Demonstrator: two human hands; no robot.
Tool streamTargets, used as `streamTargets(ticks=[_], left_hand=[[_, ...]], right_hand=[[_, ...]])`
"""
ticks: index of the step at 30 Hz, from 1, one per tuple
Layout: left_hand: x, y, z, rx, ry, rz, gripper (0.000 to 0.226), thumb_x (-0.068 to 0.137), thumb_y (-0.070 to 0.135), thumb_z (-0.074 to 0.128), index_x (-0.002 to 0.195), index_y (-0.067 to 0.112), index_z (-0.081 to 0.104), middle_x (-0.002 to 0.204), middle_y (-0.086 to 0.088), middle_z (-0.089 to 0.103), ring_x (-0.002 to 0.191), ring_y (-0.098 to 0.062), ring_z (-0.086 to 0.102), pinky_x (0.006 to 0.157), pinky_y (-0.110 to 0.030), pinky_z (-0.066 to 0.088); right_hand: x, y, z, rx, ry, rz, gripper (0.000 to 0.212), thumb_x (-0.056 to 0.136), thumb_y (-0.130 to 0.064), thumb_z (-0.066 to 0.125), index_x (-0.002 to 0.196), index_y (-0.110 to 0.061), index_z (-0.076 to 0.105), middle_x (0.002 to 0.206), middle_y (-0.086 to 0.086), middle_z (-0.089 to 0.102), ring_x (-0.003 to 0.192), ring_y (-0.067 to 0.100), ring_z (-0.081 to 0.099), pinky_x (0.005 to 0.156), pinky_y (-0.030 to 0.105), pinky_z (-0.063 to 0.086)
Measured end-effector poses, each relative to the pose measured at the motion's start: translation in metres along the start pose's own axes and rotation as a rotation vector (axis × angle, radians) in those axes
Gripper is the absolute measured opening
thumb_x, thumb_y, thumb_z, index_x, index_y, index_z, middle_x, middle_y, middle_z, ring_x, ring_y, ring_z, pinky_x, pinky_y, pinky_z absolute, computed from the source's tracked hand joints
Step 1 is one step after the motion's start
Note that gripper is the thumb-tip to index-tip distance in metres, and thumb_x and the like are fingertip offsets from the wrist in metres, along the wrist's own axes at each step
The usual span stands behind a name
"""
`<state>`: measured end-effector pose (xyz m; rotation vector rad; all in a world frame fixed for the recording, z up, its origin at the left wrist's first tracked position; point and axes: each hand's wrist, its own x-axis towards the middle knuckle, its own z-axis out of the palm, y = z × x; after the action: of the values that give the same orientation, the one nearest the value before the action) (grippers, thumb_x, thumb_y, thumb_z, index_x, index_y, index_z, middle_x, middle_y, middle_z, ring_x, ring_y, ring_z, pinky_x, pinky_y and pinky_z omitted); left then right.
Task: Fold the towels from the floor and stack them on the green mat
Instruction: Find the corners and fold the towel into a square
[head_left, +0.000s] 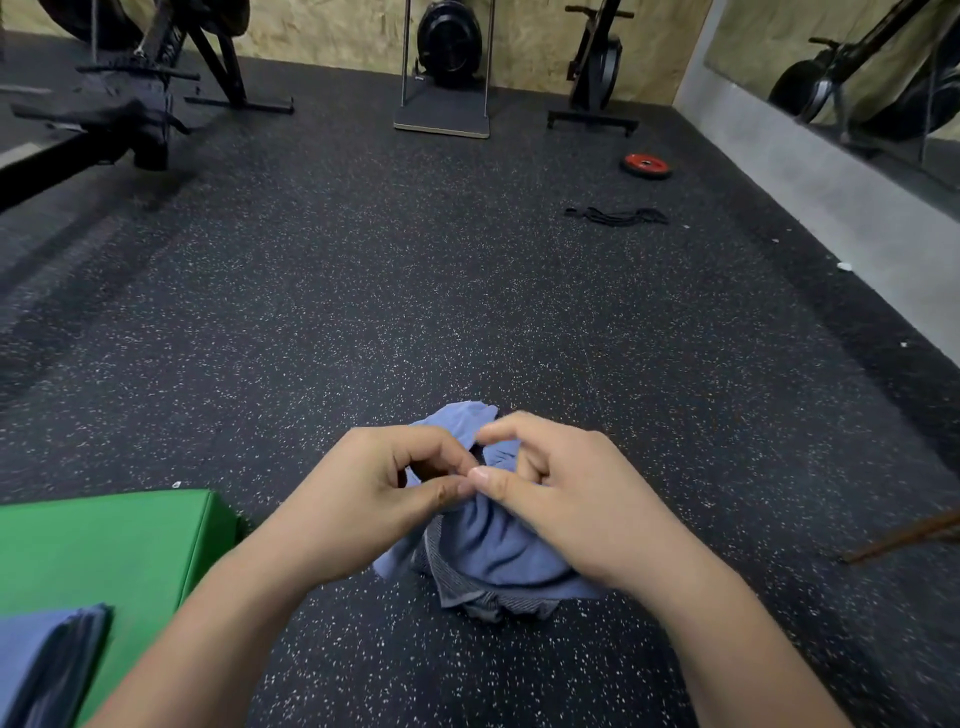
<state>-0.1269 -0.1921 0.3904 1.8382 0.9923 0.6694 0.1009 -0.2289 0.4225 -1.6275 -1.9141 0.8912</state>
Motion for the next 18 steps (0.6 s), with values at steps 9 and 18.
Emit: streamTargets(ticks=[9,18], left_hand=[[-0.0019,-0.0005,0.0023,0.001,0.064,0.031,0.009,0.095,0.024,0.082,0.092,0.031,0.077,0.08,0.008,0.075,0.065,-0.002,0.055,0.064,-0.026,0.045],[-0.0025,-0.0054,0.0027,0.092,0.029,0.038,0.017,0.09,0.027,0.088,0.082,0.028,0.073,0.073,0.015,0.071,0.064,0.001,0.055,0.062,-0.022,0.043]], right_hand=[[-0.0016,0.0007,0.0019,-0.076,-0.155,0.036,0.015,0.098,-0.045,0.068,0.113,-0.043,0.069,0.058,-0.009,0.05,0.054,0.006,0.043,0.055,0.028,0.032],[-0.0036,-0.0034,-0.0014,-0.056,-0.029,0.019,0.015,0.095,-0.032,0.066,0.082,-0.027,0.064,0.066,0.002,0.056,0.059,0.008,0.043,0.06,0.04,0.041]])
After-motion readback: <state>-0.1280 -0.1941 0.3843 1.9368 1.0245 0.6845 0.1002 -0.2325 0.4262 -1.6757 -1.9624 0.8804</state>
